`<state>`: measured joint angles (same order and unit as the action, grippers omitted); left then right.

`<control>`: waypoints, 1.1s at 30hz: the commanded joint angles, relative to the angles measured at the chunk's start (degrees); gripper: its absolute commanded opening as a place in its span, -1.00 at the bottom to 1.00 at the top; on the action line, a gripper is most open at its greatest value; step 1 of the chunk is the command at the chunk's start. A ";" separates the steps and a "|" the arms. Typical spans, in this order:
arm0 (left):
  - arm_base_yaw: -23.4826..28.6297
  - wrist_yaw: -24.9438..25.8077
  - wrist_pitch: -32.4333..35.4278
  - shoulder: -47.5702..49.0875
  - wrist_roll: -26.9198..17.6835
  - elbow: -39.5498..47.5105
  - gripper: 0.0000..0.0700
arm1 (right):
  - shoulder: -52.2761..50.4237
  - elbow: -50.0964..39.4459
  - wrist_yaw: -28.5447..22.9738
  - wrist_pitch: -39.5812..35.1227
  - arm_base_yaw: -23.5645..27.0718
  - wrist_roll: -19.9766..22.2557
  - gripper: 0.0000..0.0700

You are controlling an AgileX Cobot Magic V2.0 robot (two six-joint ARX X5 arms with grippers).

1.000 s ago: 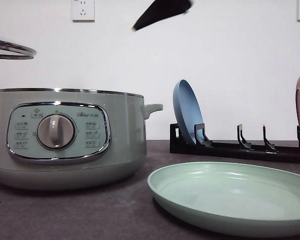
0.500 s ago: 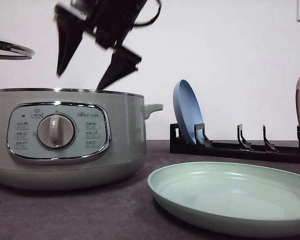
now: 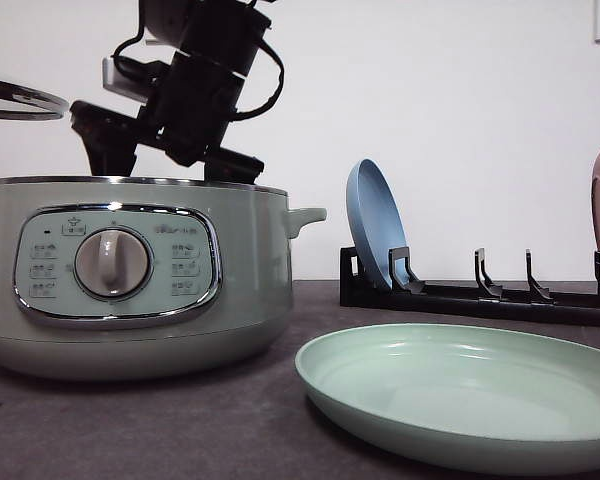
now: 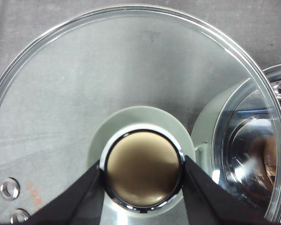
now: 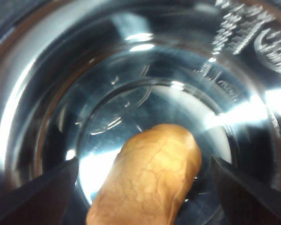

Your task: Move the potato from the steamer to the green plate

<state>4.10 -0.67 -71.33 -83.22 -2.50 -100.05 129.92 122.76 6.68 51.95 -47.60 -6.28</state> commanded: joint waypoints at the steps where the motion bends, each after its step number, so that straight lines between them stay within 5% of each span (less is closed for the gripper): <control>1: 0.07 0.02 1.90 0.33 -0.72 -1.68 -1.00 | 2.70 1.79 -0.89 -0.23 -0.72 -0.57 0.63; 8: 0.07 0.02 1.88 0.33 -0.72 -1.68 -1.00 | 3.60 1.79 -2.24 0.01 -0.72 -0.55 0.61; 22: 0.07 0.04 2.01 0.33 -0.72 -1.68 -1.00 | 3.38 1.85 -1.57 2.11 -0.83 -0.13 -0.48; 33: 0.02 0.69 2.12 0.33 -0.72 -1.68 -1.00 | -5.75 2.27 -1.44 2.89 -0.44 2.87 -0.48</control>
<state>4.10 -0.18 -71.02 -83.22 -2.52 -100.05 125.17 122.86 4.97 55.08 -47.59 -4.61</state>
